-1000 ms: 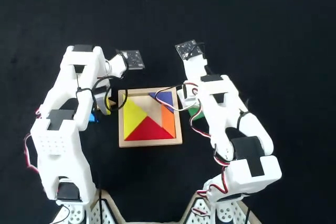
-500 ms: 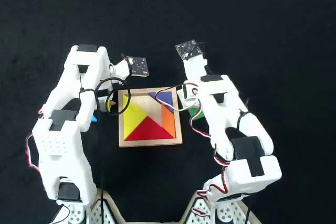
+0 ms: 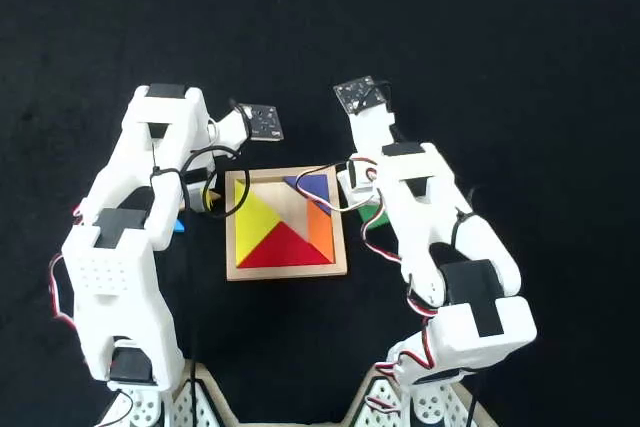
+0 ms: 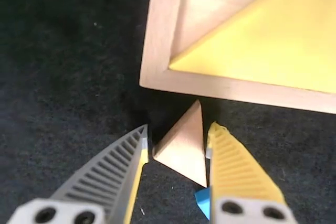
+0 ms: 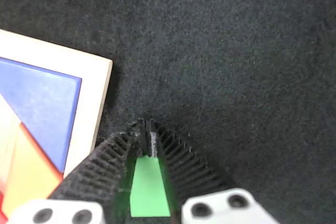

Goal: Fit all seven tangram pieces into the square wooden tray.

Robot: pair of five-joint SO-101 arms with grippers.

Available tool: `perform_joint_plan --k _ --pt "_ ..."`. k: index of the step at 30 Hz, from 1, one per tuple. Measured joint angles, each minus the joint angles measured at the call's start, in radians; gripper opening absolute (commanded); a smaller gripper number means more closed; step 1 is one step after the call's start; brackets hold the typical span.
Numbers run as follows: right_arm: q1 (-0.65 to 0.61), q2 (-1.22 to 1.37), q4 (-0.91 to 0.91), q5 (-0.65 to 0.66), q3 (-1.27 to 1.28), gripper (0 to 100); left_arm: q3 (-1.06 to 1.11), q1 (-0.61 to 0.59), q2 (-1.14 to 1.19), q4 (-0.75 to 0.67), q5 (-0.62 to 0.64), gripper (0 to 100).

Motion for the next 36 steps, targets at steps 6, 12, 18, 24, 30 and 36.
perform_joint_plan --k 6,12,18,24,30,36 --pt "0.0 0.003 0.0 0.0 0.0 1.5 -0.012 -0.015 0.002 -0.011 0.054 31" --pt "0.0 0.003 0.0 0.0 0.0 1.5 -0.014 -0.023 0.003 -0.021 0.061 29" --pt "0.0 0.003 0.0 0.0 0.0 1.5 -0.014 -0.023 0.006 -0.021 0.061 29" --pt "0.0 0.003 0.0 0.0 0.0 1.5 -0.014 -0.023 0.006 -0.021 0.061 25" --pt "0.0 0.003 0.0 0.0 0.0 1.5 -0.011 -0.023 0.006 -0.018 0.061 20" --pt "0.0 0.003 0.0 0.0 0.0 1.5 -0.005 -0.023 0.005 -0.017 0.061 20"
